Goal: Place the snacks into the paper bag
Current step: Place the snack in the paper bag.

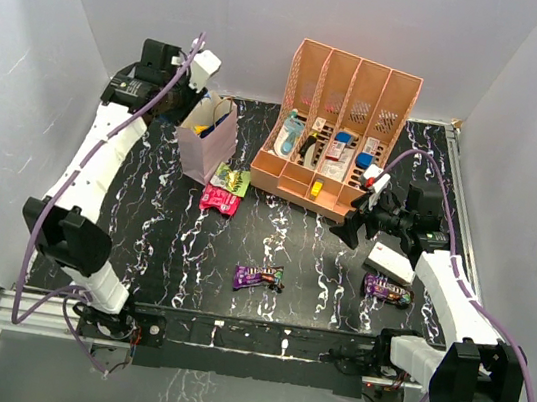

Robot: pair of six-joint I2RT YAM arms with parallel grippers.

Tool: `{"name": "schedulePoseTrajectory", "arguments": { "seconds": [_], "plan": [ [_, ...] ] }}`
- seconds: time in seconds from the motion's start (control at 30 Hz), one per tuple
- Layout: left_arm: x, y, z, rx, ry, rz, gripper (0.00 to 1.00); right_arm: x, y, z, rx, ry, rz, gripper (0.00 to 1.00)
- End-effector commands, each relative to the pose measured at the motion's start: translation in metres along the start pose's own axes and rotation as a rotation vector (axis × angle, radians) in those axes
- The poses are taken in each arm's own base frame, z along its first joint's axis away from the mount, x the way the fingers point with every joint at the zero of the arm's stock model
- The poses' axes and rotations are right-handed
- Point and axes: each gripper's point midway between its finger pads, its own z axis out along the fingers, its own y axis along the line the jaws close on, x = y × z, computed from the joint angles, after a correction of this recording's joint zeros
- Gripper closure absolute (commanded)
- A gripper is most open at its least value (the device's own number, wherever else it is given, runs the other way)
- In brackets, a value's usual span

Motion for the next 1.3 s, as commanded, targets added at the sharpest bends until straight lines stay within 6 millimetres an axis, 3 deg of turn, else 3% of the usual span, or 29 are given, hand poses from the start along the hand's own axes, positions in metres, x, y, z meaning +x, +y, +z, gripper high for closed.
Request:
{"name": "schedulePoseTrajectory", "arguments": {
  "seconds": [0.0, 0.27, 0.63, 1.27],
  "plan": [
    [-0.007, 0.024, -0.006, -0.149, 0.052, 0.099, 0.67, -0.017, -0.005, -0.002, 0.009, -0.038, -0.045, 0.02],
    [-0.025, 0.019, 0.010, -0.232, 0.099, 0.220, 0.67, -0.017, -0.006, -0.002, 0.011, -0.034, -0.047, 0.02],
    [-0.039, 0.010, 0.034, -0.266, 0.155, 0.220, 0.66, -0.016, -0.005, -0.001, 0.004, -0.033, -0.045, 0.02],
    [-0.020, -0.010, 0.056, -0.212, 0.196, 0.139, 0.63, -0.018, -0.002, -0.002, -0.004, -0.036, -0.046, 0.02]
  ]
}}
